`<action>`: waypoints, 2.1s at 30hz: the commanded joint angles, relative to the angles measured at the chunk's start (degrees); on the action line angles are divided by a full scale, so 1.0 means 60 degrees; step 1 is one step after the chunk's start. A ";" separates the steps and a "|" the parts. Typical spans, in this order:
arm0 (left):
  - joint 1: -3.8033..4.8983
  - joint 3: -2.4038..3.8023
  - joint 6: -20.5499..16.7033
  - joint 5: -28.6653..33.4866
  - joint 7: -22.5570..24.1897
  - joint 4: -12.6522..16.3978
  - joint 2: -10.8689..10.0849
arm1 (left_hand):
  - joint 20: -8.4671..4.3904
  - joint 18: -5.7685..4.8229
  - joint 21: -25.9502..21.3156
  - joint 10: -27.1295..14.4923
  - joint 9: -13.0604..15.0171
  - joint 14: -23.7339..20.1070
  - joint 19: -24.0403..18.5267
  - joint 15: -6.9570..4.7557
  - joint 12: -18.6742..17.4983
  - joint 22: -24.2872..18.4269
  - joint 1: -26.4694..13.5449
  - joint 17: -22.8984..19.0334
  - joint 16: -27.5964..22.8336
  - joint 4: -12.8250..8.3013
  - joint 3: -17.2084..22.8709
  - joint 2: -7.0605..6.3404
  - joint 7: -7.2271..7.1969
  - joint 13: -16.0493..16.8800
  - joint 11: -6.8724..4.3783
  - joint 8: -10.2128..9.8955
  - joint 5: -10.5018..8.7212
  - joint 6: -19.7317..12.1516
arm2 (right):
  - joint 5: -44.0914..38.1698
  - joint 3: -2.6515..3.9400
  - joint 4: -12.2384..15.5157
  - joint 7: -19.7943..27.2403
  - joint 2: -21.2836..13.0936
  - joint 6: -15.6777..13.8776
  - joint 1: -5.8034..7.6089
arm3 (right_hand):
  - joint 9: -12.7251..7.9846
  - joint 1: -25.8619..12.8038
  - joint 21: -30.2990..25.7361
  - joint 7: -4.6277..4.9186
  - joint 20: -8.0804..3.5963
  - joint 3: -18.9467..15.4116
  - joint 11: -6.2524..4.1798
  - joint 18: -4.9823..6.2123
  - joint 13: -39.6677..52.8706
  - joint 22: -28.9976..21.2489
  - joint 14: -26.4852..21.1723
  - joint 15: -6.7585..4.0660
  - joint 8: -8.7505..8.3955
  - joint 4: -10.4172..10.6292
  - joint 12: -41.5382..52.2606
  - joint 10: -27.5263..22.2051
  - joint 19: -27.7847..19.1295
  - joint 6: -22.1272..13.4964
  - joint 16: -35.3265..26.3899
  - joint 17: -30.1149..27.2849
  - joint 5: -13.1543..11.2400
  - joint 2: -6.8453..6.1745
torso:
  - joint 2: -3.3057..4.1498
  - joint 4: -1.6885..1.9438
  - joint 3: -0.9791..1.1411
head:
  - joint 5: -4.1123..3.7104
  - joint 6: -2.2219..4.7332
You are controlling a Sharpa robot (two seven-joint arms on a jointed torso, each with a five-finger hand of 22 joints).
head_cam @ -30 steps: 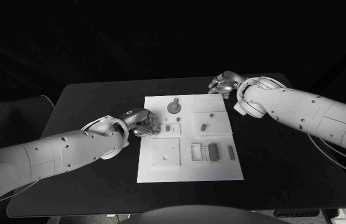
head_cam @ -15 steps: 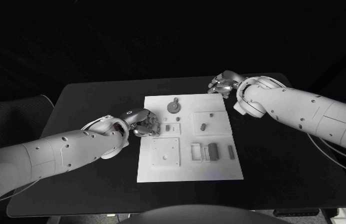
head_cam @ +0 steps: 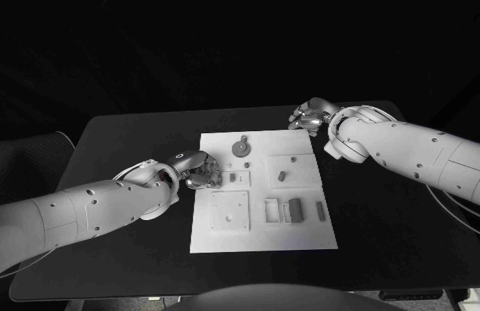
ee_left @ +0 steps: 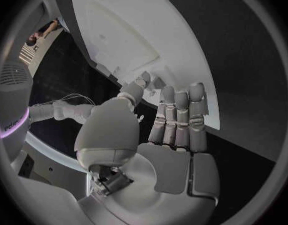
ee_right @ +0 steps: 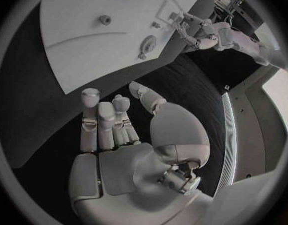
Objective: Assemble the parts on the task board
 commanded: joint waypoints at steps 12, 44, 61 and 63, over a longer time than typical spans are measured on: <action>-0.0004 -0.0001 0.0106 -0.0015 0.0122 0.0024 0.0096 | -0.0056 0.0538 0.0010 0.0067 0.0042 -0.0037 0.0053 -0.0017 0.0053 0.0132 0.0140 -0.0062 0.0105 0.0013 0.0259 0.0274 -0.0026 -0.0060 -0.0014 0.0107 -0.0084 0.0231 | -0.0019 0.0001 0.0001 0.0008 0.0020 0.0210 -0.0002 | -0.0015 -0.0119 -0.0034 0.0098 -0.0071 0.0062 0.0001 0.0568 -0.0018 0.0120 -0.0017 0.0006 0.0064 -0.0005 0.0053 -0.0062 -0.0027 0.0050 0.0036 -0.0010 0.0051 -0.0012 | 0.0002 0.0003 -0.0001 | -0.0013 0.0000; -0.0002 0.0000 0.0127 0.0056 0.0105 0.0006 0.0060 | -0.0041 0.0513 0.0000 -0.0008 -0.0015 -0.0167 -0.0078 0.0009 0.0043 0.0163 -0.0122 -0.0241 0.0214 0.1147 0.1007 0.0851 0.0043 -0.0132 0.0045 -0.0086 -0.0183 0.0125 | -0.0017 0.0001 0.0013 -0.0011 -0.0013 0.0249 -0.0002 | -0.0017 -0.0142 -0.0038 0.0100 -0.0067 0.0057 0.0003 0.0568 -0.0021 0.0120 -0.0020 0.0008 0.0062 0.0004 0.0052 -0.0066 -0.0030 0.0044 0.0033 -0.0012 0.0046 -0.0018 | -0.0001 -0.0001 0.0005 | -0.0010 0.0002; -0.0002 0.0000 0.0244 0.0051 0.0100 0.0010 0.0026 | -0.0032 0.0517 0.0034 -0.0059 -0.0012 -0.0222 -0.0125 0.0021 0.0073 0.0183 0.0107 -0.0275 0.0258 0.1159 0.1192 0.0918 0.0045 -0.0126 0.0053 -0.0112 -0.0177 0.0094 | -0.0012 0.0001 0.0024 -0.0022 -0.0039 0.0288 -0.0002 | -0.0019 -0.0159 -0.0041 0.0102 -0.0065 0.0053 0.0005 0.0568 -0.0023 0.0120 -0.0024 0.0010 0.0060 0.0012 0.0051 -0.0070 -0.0032 0.0038 0.0031 -0.0013 0.0045 -0.0026 | 0.0001 0.0000 0.0001 | -0.0012 -0.0017; -0.0002 0.0000 0.0287 0.0034 0.0087 0.0005 0.0025 | -0.0030 0.0517 0.0042 -0.0063 -0.0007 -0.0228 -0.0130 0.0023 0.0079 0.0185 0.0147 -0.0280 0.0266 0.1127 0.1203 0.0912 0.0042 -0.0125 0.0052 -0.0108 -0.0176 0.0101 | -0.0012 0.0001 0.0022 -0.0024 -0.0039 0.0284 -0.0002 | -0.0019 -0.0162 -0.0041 0.0102 -0.0065 0.0052 0.0005 0.0568 -0.0023 0.0120 -0.0024 0.0010 0.0059 0.0013 0.0051 -0.0070 -0.0033 0.0037 0.0031 -0.0013 0.0044 -0.0027 | 0.0000 0.0002 0.0001 | -0.0011 -0.0021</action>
